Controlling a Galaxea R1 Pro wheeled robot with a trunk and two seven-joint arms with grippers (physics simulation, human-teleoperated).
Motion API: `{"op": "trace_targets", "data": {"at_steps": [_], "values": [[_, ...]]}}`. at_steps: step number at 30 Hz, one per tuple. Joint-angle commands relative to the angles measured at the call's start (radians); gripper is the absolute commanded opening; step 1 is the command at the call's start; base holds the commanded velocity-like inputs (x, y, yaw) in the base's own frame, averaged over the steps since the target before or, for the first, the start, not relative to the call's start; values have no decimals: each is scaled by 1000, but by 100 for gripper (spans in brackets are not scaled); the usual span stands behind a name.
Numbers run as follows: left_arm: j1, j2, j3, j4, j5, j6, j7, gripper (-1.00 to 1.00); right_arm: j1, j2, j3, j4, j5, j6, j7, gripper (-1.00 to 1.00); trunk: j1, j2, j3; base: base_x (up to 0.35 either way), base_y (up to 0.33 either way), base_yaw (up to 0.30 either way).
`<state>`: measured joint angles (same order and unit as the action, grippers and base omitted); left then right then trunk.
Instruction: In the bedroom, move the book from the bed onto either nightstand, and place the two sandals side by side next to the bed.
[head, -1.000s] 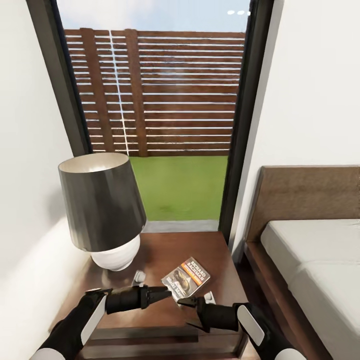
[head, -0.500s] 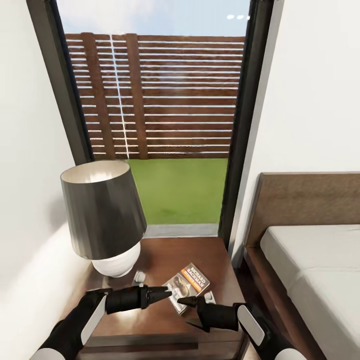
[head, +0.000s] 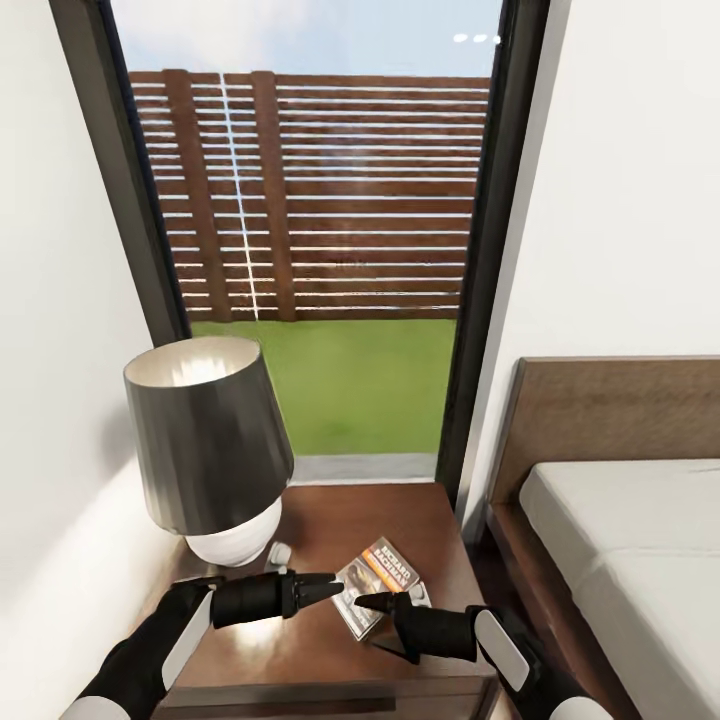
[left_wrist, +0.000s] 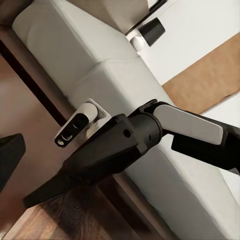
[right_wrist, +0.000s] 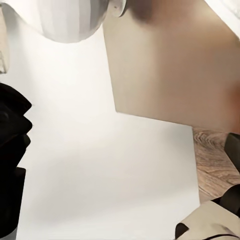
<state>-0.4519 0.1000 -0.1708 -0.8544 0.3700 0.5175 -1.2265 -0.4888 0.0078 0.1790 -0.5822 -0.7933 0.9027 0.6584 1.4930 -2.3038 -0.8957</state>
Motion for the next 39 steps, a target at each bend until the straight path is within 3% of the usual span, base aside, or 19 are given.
{"op": "trace_targets", "data": {"at_steps": [1,31,39], "values": [[-1,1,-4,0,9,10,1,100,-1,0,0,0,2,3,3,100,-4,7,2,0,0,0],[-1,1,-4,1,7,10,1,100,-1,0,0,-1,2,2,3,100,-119,217,96,0,0,0],[-1,-18,-2,74,0,6,18,100,-1,-10,2,-31,9,1,3,100,-150,273,121,0,0,0]]}}
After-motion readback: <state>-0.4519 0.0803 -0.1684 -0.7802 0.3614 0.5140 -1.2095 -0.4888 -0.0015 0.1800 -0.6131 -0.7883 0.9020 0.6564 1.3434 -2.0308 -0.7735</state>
